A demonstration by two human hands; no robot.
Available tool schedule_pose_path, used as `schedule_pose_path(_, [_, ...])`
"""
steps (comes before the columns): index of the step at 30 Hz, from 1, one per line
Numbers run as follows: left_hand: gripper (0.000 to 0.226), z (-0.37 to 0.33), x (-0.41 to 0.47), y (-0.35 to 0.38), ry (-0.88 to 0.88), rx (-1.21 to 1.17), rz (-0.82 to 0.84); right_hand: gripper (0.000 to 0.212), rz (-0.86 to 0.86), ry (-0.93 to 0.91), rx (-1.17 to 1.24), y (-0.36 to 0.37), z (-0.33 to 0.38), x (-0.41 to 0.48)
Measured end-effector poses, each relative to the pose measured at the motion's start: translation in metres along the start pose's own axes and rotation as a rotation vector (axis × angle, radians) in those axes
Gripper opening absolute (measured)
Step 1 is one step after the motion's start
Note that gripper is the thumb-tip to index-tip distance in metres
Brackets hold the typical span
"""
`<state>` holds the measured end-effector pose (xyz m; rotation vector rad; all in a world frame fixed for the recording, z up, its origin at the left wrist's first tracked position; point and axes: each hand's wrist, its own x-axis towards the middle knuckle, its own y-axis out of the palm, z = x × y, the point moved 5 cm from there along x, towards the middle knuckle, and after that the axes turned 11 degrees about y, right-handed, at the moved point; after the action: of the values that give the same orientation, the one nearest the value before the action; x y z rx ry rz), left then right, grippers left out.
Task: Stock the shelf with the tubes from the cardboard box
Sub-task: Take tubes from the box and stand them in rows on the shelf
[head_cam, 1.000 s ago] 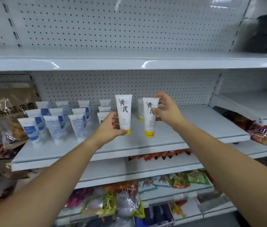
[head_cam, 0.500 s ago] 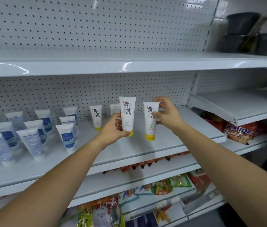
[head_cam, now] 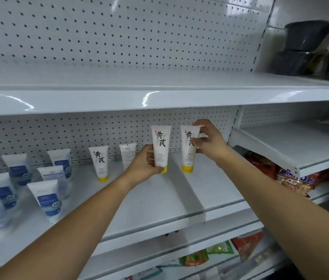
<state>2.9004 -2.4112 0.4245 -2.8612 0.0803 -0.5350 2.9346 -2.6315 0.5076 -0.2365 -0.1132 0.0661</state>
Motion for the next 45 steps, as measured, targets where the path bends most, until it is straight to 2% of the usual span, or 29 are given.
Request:
schedule_pose_path(7, [0.068, 0.028, 0.026, 0.010, -0.035, 0.078, -0.066, 0.037, 0.079, -0.012, 0.018, -0.012, -0.026, 0.057])
schedule_pose_path(15, [0.065, 0.051, 0.039, 0.022, -0.116, 0.165, -0.306, 0.041, 0.248, -0.071, 0.010, -0.015, -0.040, 0.119])
schedule_pose_path(19, [0.068, 0.064, 0.042, 0.027, -0.166, 0.229, -0.373, 0.041, 0.313, -0.059, -0.014, -0.005, -0.043, 0.138])
schedule_pose_path(25, [0.066, 0.088, 0.052, 0.026, -0.207, 0.337, -0.390, 0.034, 0.315, -0.010, -0.010, -0.001, -0.051, 0.152])
schedule_pose_path(31, [0.062, 0.104, 0.053, 0.028, -0.233, 0.335, -0.429, 0.021, 0.274, -0.010, -0.038, 0.002, -0.050, 0.162])
schedule_pose_path(45, [0.057, 0.116, 0.051, 0.029, -0.249, 0.377, -0.392, 0.028, 0.251, 0.047, -0.025, 0.003, -0.058, 0.176])
